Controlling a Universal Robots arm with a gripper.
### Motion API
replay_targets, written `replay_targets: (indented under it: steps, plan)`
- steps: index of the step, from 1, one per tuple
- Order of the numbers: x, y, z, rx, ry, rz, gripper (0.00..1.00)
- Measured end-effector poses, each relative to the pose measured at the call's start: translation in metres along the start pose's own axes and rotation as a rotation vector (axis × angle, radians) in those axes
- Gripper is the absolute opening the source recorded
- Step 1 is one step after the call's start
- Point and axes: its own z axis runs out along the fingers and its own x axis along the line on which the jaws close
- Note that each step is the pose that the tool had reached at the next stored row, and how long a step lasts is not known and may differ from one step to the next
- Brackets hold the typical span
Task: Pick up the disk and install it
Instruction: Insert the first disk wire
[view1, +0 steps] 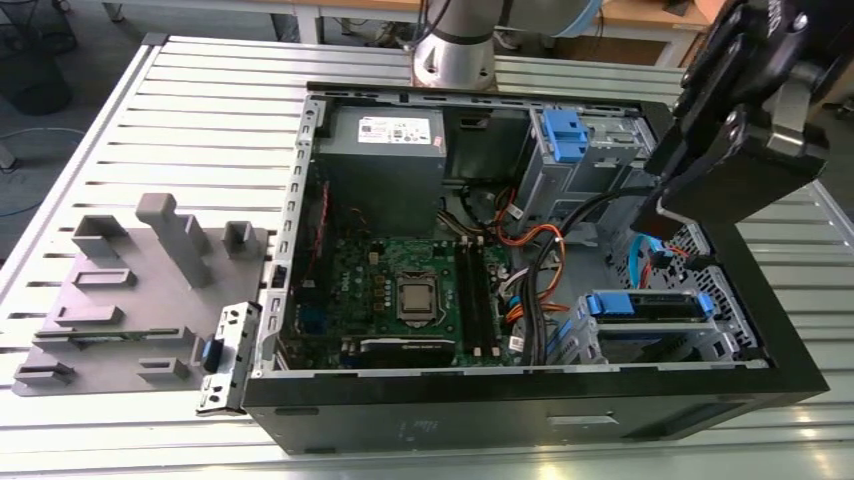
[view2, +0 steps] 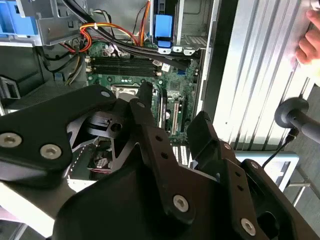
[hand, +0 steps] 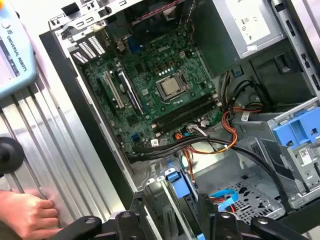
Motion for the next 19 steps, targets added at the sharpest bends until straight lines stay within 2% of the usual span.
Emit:
replay_targets:
  steps: [5, 19]
  plan:
    - [0.0058, 0.0067, 0.0090, 0.0003, 0.0001, 0.006, 0.55]
    - [0.0060, 0.0071, 0.0097, 0.0003, 0.0002, 0.006, 0.55]
